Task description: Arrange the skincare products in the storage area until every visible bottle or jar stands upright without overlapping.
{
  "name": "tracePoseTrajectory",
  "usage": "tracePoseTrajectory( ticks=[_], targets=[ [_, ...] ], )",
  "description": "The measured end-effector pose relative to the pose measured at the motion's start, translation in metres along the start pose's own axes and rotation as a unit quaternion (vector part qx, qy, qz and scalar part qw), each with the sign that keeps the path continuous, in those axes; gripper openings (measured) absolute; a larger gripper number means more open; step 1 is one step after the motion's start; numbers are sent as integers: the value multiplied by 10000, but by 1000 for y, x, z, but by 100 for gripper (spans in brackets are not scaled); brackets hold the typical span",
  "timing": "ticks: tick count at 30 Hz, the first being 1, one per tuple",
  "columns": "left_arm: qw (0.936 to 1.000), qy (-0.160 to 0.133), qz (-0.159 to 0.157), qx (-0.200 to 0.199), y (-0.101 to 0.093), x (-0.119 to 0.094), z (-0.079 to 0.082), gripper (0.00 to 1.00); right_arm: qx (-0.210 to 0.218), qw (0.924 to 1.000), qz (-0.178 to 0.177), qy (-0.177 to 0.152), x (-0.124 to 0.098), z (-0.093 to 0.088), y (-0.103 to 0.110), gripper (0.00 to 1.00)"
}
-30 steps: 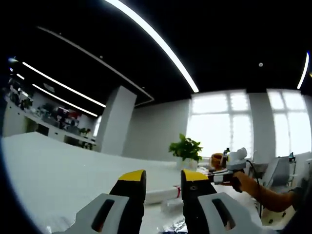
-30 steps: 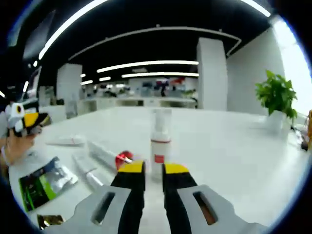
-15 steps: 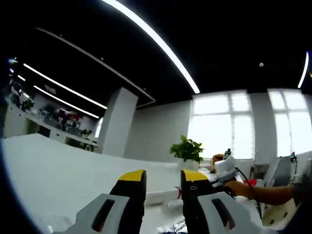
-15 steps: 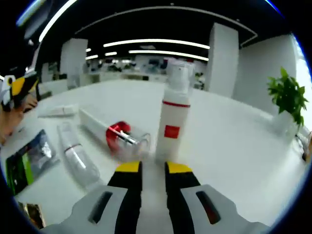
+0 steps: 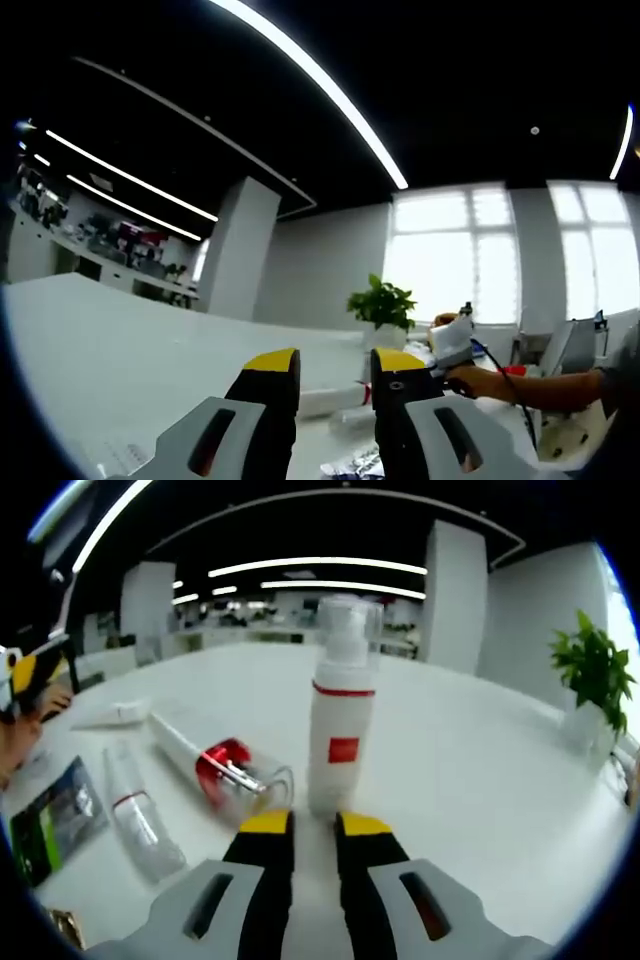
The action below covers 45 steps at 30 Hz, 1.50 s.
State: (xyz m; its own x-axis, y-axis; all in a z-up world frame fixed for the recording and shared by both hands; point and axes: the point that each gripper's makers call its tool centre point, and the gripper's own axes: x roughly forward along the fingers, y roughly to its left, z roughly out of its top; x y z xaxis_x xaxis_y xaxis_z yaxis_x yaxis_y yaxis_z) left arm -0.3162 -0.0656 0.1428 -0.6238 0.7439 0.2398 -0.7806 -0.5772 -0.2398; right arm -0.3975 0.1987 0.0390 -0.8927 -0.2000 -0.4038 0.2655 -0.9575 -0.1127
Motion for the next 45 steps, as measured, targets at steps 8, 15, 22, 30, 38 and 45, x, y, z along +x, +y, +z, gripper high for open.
tracePoseTrajectory(
  ticks=[8,15,22,30,38,45],
  targets=[
    [10000,-1,1,5,-1,-1,0,28,40,9999,-104,38,3,-1,-3,17],
    [10000,-6,19,-5,0,-1,0,28,231,9994,-253,-105,9,-1,-9,23],
    [10000,5,43,6,2,0,-1,28,263,9990,-339,-140,13,0,-10,25],
    [10000,22,59,42,2,0,-1,29,232,9994,-257,-72,7,-2,-7,29],
    [9999,-28,127,49,5,-2,1,29,2,9999,-100,-105,-10,2,-2,39],
    [9998,-86,149,44,7,-2,4,29,50,9976,-115,-681,-29,31,-2,34]
  ],
)
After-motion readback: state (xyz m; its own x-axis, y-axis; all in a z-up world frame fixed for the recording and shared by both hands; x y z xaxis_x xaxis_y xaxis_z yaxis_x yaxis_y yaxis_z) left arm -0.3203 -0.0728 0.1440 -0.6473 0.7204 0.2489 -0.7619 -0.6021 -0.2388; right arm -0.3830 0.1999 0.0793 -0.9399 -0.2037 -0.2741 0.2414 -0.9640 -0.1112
